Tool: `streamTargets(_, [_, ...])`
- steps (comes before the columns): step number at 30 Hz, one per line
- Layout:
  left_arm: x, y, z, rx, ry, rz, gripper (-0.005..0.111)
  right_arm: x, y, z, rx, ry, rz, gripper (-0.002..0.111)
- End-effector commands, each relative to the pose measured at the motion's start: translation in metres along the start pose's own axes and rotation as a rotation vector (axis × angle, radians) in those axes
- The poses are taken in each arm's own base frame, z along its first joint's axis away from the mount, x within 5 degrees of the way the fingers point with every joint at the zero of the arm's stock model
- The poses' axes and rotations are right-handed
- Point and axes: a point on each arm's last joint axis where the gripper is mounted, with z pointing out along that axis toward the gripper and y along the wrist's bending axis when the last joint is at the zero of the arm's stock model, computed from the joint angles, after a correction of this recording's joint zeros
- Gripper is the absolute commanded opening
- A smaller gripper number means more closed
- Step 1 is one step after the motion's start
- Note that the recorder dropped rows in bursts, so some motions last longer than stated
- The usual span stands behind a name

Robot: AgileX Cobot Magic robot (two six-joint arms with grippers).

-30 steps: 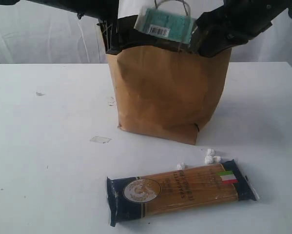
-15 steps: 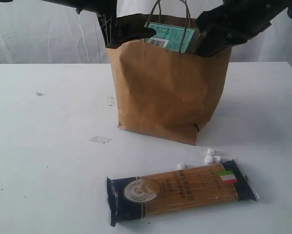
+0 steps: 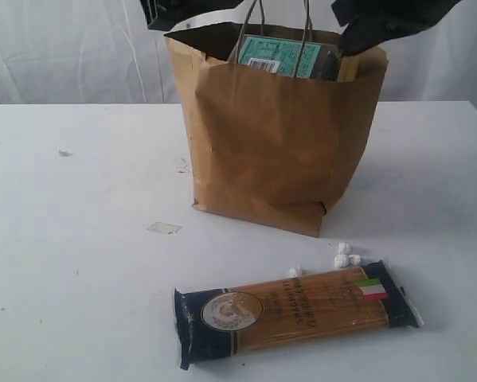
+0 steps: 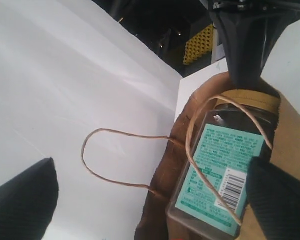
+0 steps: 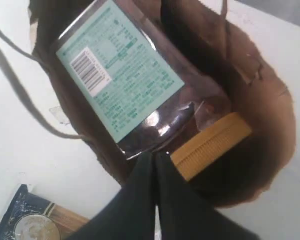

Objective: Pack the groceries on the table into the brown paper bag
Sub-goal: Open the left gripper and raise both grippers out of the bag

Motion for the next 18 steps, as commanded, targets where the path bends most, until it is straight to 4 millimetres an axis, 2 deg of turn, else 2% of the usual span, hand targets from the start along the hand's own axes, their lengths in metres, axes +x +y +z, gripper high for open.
streamTargets(1, [-0.012,0.001,-0.011,-0.011,-0.008,-0.112,0.105,-0.002,0.005,-0.025,0.041,-0.059,-0.011,0.0])
streamTargets(7, [-0.019,0.006,-0.033,-0.06,0.095,-0.203,0.105,0.002,0.025,-0.077,0.079,-0.132,-0.063,0.0])
streamTargets(10, [-0.022,0.009,-0.047,-0.103,0.175,-0.227,0.104,0.009,0.029,-0.097,0.13,-0.113,-0.065,0.0])
streamTargets(12, [-0.022,0.009,-0.056,-0.119,0.227,-0.269,0.1,0.015,0.029,-0.107,0.181,-0.083,-0.05,0.0])
streamTargets(15, [-0.015,0.004,-0.067,-0.111,0.378,-0.329,0.081,0.025,0.026,-0.117,0.271,-0.026,-0.02,0.0])
streamTargets(18, [0.002,-0.005,-0.078,-0.051,0.614,-0.348,0.045,0.037,0.021,-0.123,0.363,0.016,0.004,0.0])
